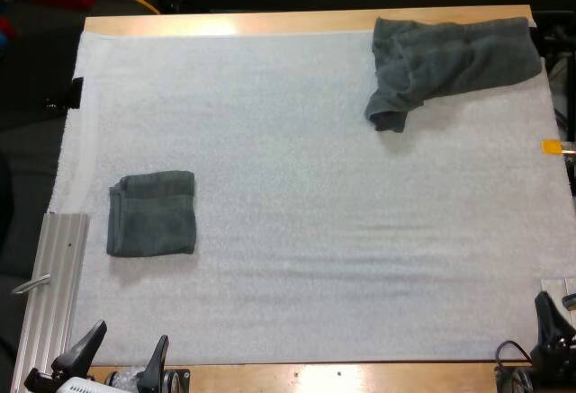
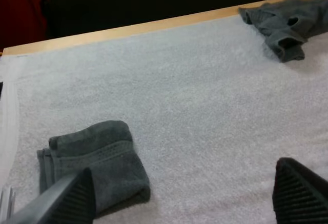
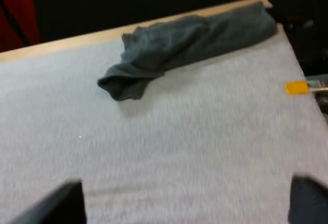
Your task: Pick towel from pile, fold and stack
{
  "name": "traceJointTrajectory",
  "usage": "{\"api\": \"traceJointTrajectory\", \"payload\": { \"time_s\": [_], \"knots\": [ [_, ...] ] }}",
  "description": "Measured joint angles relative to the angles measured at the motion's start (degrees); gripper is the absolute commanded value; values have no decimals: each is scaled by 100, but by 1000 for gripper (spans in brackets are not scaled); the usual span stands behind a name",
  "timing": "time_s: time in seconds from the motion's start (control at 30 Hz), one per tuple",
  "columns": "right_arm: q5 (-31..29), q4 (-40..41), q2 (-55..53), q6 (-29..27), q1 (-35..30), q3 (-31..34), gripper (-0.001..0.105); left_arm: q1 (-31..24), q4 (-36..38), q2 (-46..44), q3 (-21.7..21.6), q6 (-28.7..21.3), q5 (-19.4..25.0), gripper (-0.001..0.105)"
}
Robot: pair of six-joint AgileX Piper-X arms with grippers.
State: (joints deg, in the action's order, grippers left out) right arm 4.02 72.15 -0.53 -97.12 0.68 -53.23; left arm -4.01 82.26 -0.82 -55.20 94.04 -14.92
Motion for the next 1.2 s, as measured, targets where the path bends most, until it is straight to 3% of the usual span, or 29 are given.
{"api": "traceJointTrajectory", "payload": {
  "time_s": [0.17,0.37,0.57,0.9,1.2],
  "knots": [
    [2,-718,2,-7,0,473,77,0,-281,0,0,-130,0,69],
    [2,-932,11,-7,0,1060,77,0,-1111,0,256,-271,0,69],
    [-4,-990,11,-7,0,1490,77,0,-1686,0,1142,-308,0,69],
    [-4,-1156,11,-367,0,1773,77,0,-1893,10,2409,-308,0,69],
    [-28,-1156,21,-307,0,2293,77,0,-2067,10,2460,-308,0,69]
  ]
}}
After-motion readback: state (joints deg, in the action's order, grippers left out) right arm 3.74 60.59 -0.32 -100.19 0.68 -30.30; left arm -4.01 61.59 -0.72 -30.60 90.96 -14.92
